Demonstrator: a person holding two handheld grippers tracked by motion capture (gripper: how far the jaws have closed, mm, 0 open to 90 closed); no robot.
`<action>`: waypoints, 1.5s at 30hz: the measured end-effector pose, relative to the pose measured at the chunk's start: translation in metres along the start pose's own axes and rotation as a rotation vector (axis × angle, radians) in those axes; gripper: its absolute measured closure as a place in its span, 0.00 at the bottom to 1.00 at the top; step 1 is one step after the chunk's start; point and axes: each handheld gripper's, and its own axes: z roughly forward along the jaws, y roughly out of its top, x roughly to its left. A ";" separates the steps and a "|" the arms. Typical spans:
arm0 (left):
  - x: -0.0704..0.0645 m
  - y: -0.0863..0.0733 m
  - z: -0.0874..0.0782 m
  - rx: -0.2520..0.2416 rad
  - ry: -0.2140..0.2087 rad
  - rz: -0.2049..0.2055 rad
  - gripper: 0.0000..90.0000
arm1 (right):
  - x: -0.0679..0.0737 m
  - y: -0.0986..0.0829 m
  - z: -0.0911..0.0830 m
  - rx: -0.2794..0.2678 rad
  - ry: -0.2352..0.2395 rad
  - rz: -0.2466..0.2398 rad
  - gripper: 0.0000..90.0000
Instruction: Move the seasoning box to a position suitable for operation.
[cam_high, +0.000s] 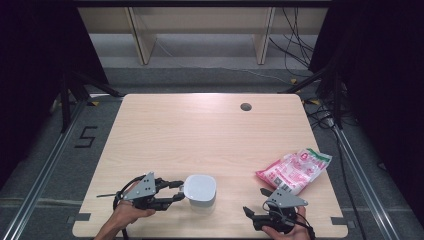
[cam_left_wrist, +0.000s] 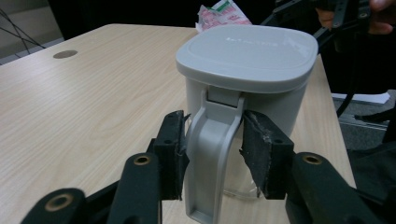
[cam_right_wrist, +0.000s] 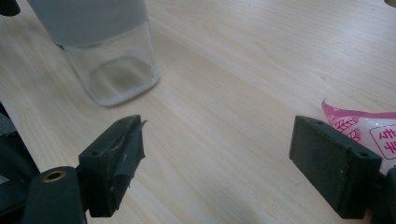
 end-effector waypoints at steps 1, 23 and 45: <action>-0.002 0.001 0.001 0.009 -0.004 0.011 0.70 | 0.000 0.000 0.000 -0.001 -0.001 -0.004 0.21; 0.007 0.016 0.033 0.051 0.088 0.052 0.76 | -0.001 0.000 0.001 0.005 -0.002 -0.005 0.21; 0.034 0.026 0.063 0.054 0.114 0.044 0.76 | -0.001 0.000 0.001 0.007 0.010 -0.018 0.21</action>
